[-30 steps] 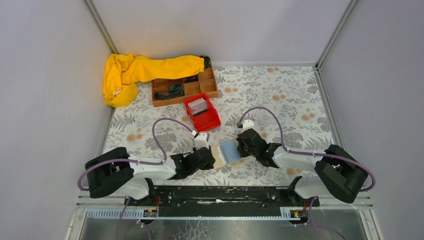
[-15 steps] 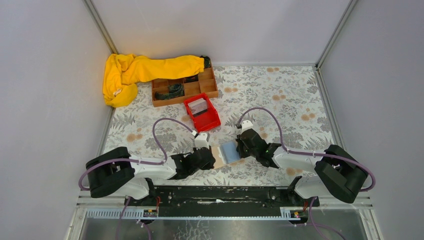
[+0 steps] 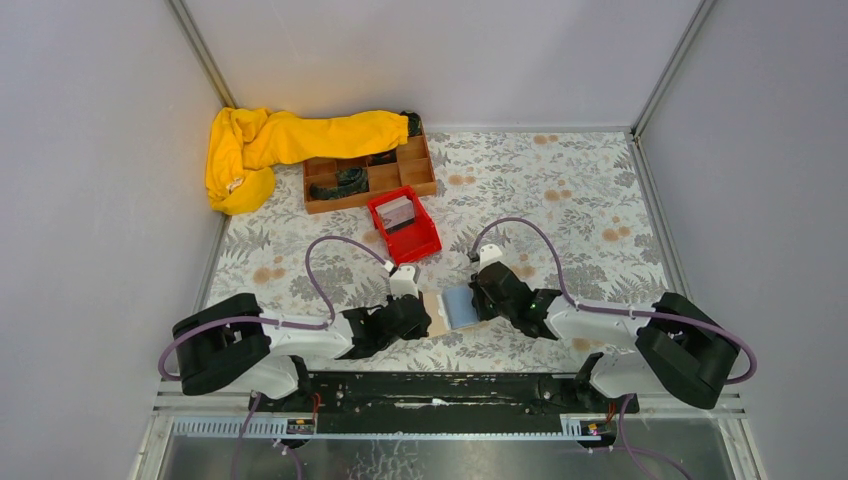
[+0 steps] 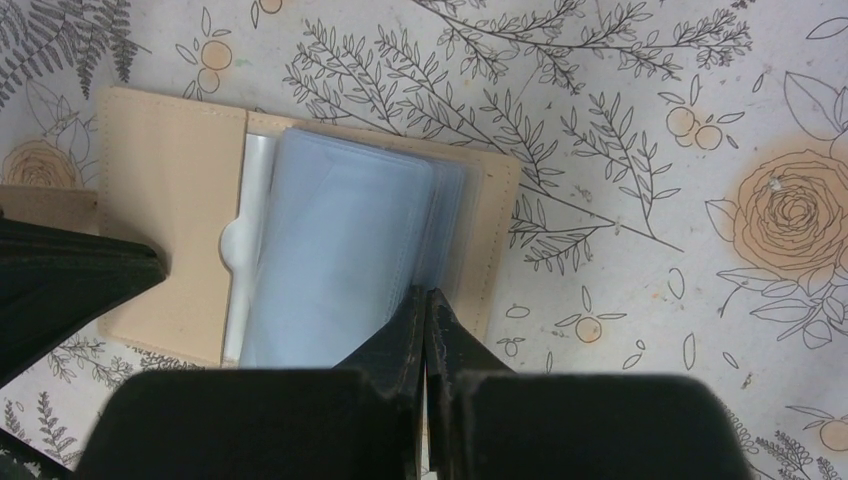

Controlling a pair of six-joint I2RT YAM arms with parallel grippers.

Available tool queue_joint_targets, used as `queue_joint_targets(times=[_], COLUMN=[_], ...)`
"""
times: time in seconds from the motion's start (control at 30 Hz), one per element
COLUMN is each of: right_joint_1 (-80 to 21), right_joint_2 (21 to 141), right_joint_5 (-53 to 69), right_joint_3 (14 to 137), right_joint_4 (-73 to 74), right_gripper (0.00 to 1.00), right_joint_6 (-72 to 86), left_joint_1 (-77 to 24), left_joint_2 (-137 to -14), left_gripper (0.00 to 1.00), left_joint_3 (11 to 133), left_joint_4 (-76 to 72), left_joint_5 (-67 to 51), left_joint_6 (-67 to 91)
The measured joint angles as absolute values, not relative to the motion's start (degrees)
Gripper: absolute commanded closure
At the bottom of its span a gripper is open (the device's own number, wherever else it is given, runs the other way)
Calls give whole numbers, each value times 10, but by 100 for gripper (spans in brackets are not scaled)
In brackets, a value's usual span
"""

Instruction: Take the credit cards out of the card holder

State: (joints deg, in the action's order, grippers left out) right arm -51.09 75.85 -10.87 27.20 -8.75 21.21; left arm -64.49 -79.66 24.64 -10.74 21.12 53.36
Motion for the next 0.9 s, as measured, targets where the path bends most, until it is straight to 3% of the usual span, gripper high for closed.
queue_joint_targets(times=[0.67,0.9], right_joint_1=[-555,-558], right_joint_2=[741,741], right_joint_5=[-102,-95], right_joint_3=[323,329], right_joint_4=[-46,-46], right_gripper=[100,100], right_joint_6=[207,207], left_joint_1=[-645,-645], left_joint_2=[-782,-743], left_gripper=[99,86], left_joint_3=[232,223], left_joint_4=[-116,-102], left_joint_5=[214,219], left_joint_6=[534,534])
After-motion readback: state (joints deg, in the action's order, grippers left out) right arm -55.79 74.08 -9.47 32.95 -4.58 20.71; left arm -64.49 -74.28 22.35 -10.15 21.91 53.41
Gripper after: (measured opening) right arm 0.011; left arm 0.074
